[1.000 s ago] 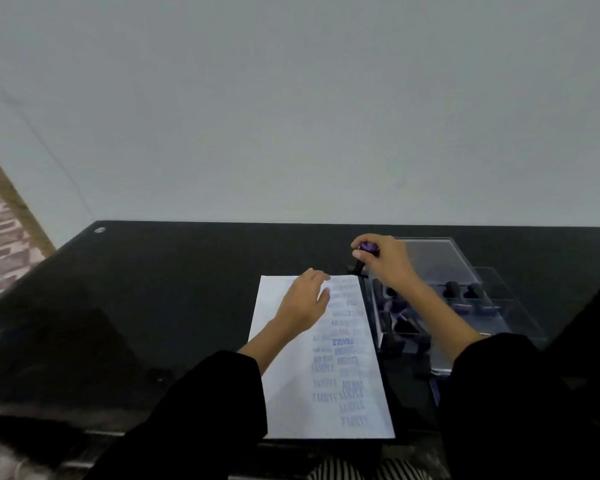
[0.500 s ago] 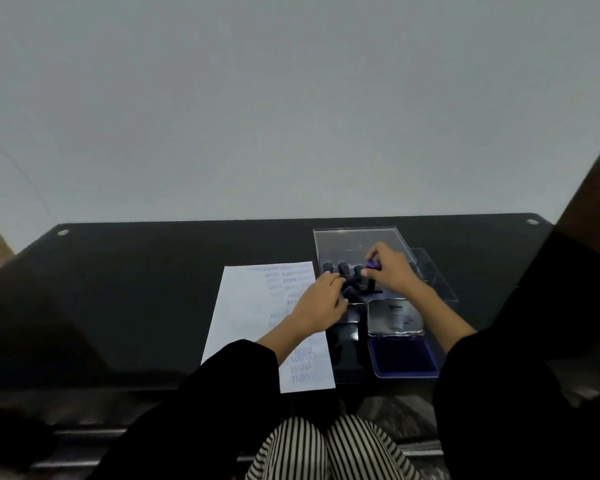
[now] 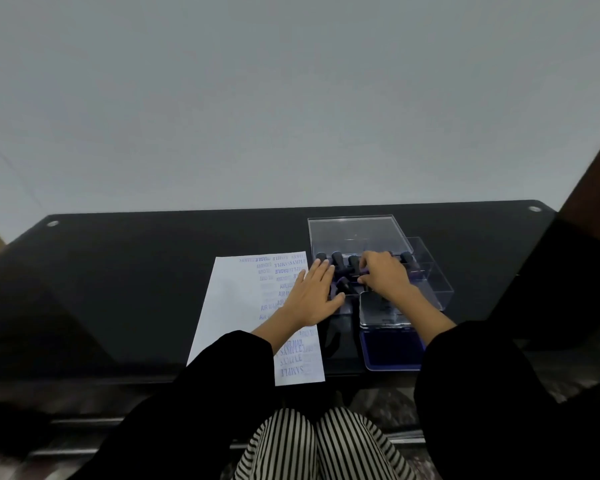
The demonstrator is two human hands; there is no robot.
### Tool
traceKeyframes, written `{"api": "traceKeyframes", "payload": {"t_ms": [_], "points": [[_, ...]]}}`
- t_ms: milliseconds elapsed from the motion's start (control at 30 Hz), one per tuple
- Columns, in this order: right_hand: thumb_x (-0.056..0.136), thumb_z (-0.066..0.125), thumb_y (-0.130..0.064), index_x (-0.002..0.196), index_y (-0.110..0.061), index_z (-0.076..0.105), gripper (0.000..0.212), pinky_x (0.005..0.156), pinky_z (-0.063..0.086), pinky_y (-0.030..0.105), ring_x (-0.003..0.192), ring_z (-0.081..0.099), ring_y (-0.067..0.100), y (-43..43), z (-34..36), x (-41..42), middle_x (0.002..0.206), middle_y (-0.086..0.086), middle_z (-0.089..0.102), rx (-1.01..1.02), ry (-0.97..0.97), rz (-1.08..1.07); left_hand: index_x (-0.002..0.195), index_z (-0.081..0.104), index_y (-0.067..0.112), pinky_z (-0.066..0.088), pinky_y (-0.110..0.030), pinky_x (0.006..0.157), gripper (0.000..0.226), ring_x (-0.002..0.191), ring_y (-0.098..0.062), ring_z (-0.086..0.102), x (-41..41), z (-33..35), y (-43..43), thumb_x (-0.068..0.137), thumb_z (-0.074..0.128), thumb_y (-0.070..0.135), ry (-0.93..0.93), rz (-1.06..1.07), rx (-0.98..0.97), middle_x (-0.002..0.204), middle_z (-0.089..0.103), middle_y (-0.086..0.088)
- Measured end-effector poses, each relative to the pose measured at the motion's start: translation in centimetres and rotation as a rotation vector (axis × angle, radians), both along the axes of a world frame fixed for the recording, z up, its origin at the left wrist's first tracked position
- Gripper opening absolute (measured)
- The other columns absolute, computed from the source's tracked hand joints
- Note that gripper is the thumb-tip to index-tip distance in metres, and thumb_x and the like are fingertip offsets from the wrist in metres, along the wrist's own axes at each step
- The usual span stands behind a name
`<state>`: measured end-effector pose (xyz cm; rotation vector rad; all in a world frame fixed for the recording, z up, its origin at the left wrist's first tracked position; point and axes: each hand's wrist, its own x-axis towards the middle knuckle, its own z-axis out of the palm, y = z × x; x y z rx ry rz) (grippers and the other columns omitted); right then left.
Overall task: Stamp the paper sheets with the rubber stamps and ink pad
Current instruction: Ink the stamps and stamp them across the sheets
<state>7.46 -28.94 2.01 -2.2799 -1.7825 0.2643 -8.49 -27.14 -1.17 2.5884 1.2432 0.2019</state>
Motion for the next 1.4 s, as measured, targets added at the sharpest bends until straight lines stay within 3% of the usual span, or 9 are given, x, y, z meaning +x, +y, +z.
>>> {"api": "traceKeyframes", "payload": {"t_ms": [233,500,633,900,1067,1233,1333,1400], "points": [[0.081,0.071,-0.017,0.102,-0.006,0.068,0.024,0.082,0.053,0.038,0.097,0.064,0.03,-0.1,-0.2,-0.2,0.104,0.015,0.068,0.019,-0.065,0.019,0.15,0.007,0.008,0.0,-0.039,0.118,0.066,0.146,-0.019,-0.005,0.1,-0.2,0.3,0.098,0.032,0.041,0.01,-0.011,-0.011,0.158,0.001,-0.007],[0.084,0.067,-0.027,0.105,-0.011,0.067,0.027,0.078,0.047,0.032,0.098,0.061,0.025,0.1,0.0,-0.9,0.109,0.009,0.063,0.093,-0.08,0.089,0.149,0.009,0.006,0.002,-0.037,0.119,0.067,0.146,-0.019,-0.003,0.0,-0.2,0.6,0.098,0.034,0.041,0.008,-0.024,-0.005,0.158,0.005,-0.007],[0.085,0.064,-0.036,0.1,-0.007,0.068,0.032,0.072,0.046,0.031,0.093,0.064,0.026,0.8,0.0,-1.9,0.1,0.011,0.069,0.018,-0.093,0.08,0.149,0.01,0.006,0.002,-0.037,0.118,0.067,0.146,-0.019,-0.003,0.0,-0.3,0.7,0.097,0.035,0.04,-0.01,-0.026,-0.013,0.158,0.005,-0.008],[0.084,0.066,-0.028,0.109,-0.005,0.058,0.035,0.08,0.046,0.033,0.104,0.06,0.027,1.1,-0.6,-2.8,0.111,0.011,0.063,-0.077,-0.139,-0.01,0.149,0.008,0.006,0.002,-0.037,0.119,0.068,0.146,-0.019,-0.004,0.0,-0.4,0.8,0.097,0.035,0.041,-0.013,-0.033,-0.024,0.158,0.003,-0.008],[0.077,0.072,-0.033,0.096,-0.011,0.07,0.03,0.071,0.046,0.029,0.095,0.064,0.024,1.4,-0.3,-2.1,0.099,0.008,0.07,-0.055,0.037,-0.019,0.149,0.01,0.007,0.004,-0.039,0.119,0.068,0.146,-0.019,-0.002,-0.1,-0.3,0.9,0.097,0.036,0.042,-0.004,-0.036,-0.013,0.158,0.005,-0.007],[0.072,0.079,-0.025,0.102,-0.012,0.06,0.038,0.075,0.049,0.033,0.088,0.061,0.023,0.7,0.2,-0.6,0.089,0.003,0.061,0.091,0.362,-0.012,0.149,0.012,0.007,0.007,-0.039,0.119,0.069,0.146,-0.02,0.003,-0.2,0.3,0.7,0.096,0.04,0.043,-0.032,-0.052,0.011,0.158,0.01,-0.008],[0.074,0.077,-0.016,0.104,-0.011,0.058,0.036,0.065,0.057,0.037,0.074,0.063,0.025,-0.3,1.0,-0.1,0.083,0.003,0.06,0.206,0.508,-0.013,0.148,0.017,0.006,0.011,-0.039,0.119,0.07,0.146,-0.021,0.007,-0.2,1.1,0.3,0.095,0.042,0.044,-0.069,-0.072,0.039,0.156,0.016,-0.009],[0.076,0.075,-0.012,0.106,-0.012,0.059,0.033,0.058,0.058,0.029,0.076,0.063,0.026,-1.1,1.8,0.2,0.087,0.007,0.06,0.276,0.545,-0.008,0.147,0.019,0.007,0.013,-0.039,0.119,0.069,0.145,-0.021,0.011,-0.1,1.8,-0.3,0.094,0.043,0.044,-0.105,-0.085,0.054,0.155,0.02,-0.008]]}}
